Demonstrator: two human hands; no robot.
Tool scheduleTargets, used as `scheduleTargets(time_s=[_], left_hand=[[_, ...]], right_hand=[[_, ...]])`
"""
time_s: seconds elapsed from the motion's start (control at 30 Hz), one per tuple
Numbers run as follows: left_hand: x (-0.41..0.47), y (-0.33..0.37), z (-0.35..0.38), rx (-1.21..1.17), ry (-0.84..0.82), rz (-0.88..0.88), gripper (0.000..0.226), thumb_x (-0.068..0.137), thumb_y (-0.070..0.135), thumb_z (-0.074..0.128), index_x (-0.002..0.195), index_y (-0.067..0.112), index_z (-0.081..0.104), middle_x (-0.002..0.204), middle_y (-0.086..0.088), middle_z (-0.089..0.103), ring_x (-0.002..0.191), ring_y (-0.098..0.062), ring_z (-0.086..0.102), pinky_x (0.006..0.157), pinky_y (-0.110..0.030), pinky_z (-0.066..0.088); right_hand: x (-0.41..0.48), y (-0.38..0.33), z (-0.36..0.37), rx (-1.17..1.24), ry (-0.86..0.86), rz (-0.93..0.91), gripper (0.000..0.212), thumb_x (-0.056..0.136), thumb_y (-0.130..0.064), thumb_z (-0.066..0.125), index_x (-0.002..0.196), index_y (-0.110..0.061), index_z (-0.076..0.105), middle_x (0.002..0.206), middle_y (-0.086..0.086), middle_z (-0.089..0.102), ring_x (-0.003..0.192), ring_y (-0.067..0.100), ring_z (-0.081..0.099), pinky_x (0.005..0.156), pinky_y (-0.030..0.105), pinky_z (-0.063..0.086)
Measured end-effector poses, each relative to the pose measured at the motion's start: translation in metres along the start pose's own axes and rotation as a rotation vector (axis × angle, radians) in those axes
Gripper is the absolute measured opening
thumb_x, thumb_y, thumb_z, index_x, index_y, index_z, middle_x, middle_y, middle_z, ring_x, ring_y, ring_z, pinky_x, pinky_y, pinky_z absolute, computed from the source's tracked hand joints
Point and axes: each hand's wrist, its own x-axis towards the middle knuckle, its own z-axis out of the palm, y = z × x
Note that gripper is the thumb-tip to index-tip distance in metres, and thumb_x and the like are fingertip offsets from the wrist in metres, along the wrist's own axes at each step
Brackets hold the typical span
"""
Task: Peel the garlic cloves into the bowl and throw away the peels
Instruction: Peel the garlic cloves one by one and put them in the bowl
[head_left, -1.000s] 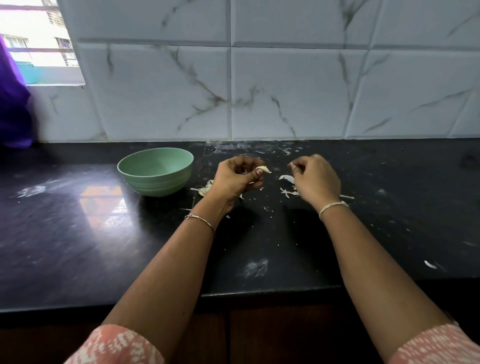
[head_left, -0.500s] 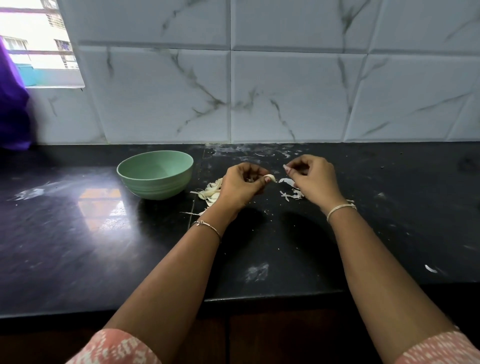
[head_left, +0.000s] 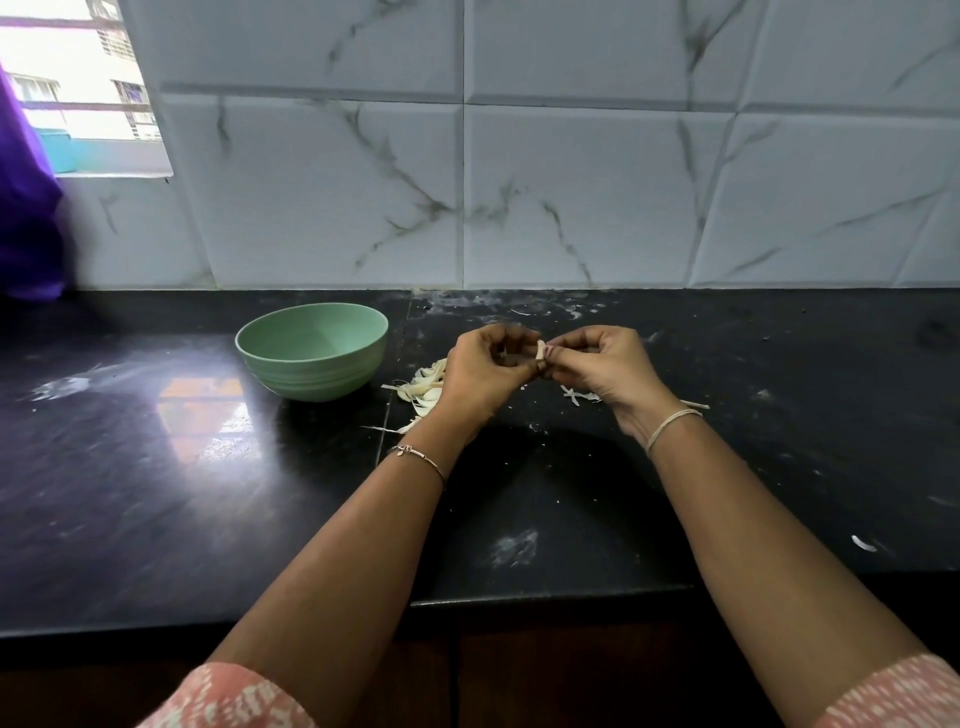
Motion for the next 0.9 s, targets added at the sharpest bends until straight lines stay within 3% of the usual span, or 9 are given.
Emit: scheduleTargets(time_s=[0.13,0.3,0.43,0.5,0.63,0.7,0.77,0.83,0.9], left_hand=[[0.000,0.000,-0.001,0.065,0.021,0.023,0.033,0.070,-0.004,0.081,0.089,0.021,0.070,0.088,-0.001,0.073,0.086,-0.018,0.071,0.084,-0.030,0.057],[0.000,0.000,-0.002,0.050,0.029,0.024,0.034,0.070,-0.004,0.081,0.086,0.024,0.070,0.092,-0.009,0.073,0.088,-0.032,0.070,0.086,-0.040,0.058],[-0.001,0.001,-0.003,0.001,-0.007,0.024,0.034,0.073,-0.007,0.078,0.088,0.022,0.069,0.093,-0.012,0.071,0.078,-0.016,0.065,0.084,-0.036,0.058],[-0.004,0.004,-0.002,-0.037,-0.045,0.023,0.033,0.075,-0.010,0.075,0.089,0.019,0.068,0.089,-0.008,0.069,0.075,-0.011,0.062,0.078,-0.027,0.057],[-0.007,0.007,0.000,-0.110,-0.094,-0.010,0.030,0.079,-0.015,0.068,0.094,0.011,0.066,0.083,-0.002,0.065,0.070,-0.004,0.062,0.070,-0.016,0.054],[-0.008,0.006,0.000,-0.154,-0.109,-0.037,0.030,0.081,-0.016,0.066,0.093,0.011,0.065,0.083,-0.003,0.066,0.069,-0.004,0.066,0.069,-0.017,0.056],[-0.007,0.005,0.001,-0.184,-0.121,-0.049,0.030,0.082,-0.016,0.064,0.093,0.012,0.064,0.082,-0.004,0.066,0.069,-0.004,0.068,0.071,-0.019,0.057],[-0.007,0.005,0.002,-0.192,-0.126,-0.059,0.029,0.084,-0.015,0.063,0.093,0.012,0.064,0.083,-0.005,0.066,0.070,-0.005,0.069,0.073,-0.020,0.057],[-0.007,0.005,0.003,-0.181,-0.122,-0.067,0.027,0.085,-0.013,0.064,0.094,0.012,0.064,0.084,-0.004,0.067,0.071,-0.004,0.068,0.072,-0.018,0.057]], right_hand=[[-0.001,0.000,0.002,0.011,0.015,0.006,0.007,0.082,0.005,0.071,0.080,-0.001,0.068,0.079,0.015,0.068,0.067,0.015,0.069,0.063,0.018,0.058],[-0.002,-0.003,0.002,0.061,0.014,0.029,0.005,0.081,0.006,0.071,0.084,0.004,0.068,0.081,0.017,0.069,0.072,0.020,0.069,0.072,0.023,0.059],[-0.001,-0.004,0.001,0.048,0.020,0.037,0.006,0.081,0.005,0.072,0.081,0.001,0.068,0.076,0.015,0.069,0.064,0.017,0.068,0.066,0.021,0.059],[0.003,0.000,-0.004,-0.124,0.087,-0.002,0.009,0.079,0.001,0.073,0.076,-0.006,0.068,0.071,0.010,0.068,0.062,0.017,0.066,0.060,0.022,0.056],[0.009,0.005,-0.023,-0.779,0.334,-0.192,0.020,0.076,-0.002,0.067,0.069,-0.021,0.065,0.066,-0.007,0.062,0.071,0.018,0.064,0.066,0.027,0.049],[0.009,0.008,-0.028,-0.865,0.334,-0.187,0.024,0.079,0.003,0.060,0.075,-0.020,0.069,0.078,-0.002,0.068,0.081,0.022,0.065,0.071,0.026,0.047],[0.009,0.008,-0.028,-0.928,0.306,-0.176,0.015,0.085,-0.005,0.064,0.085,-0.016,0.075,0.092,0.004,0.072,0.089,0.024,0.066,0.076,0.026,0.047],[0.010,0.007,-0.028,-0.948,0.304,-0.167,0.007,0.084,-0.018,0.072,0.076,-0.018,0.073,0.089,0.004,0.072,0.083,0.021,0.064,0.071,0.025,0.044],[0.012,0.008,-0.027,-0.923,0.336,-0.181,0.024,0.076,-0.015,0.078,0.061,-0.022,0.060,0.080,0.003,0.067,0.072,0.017,0.059,0.064,0.023,0.040]])
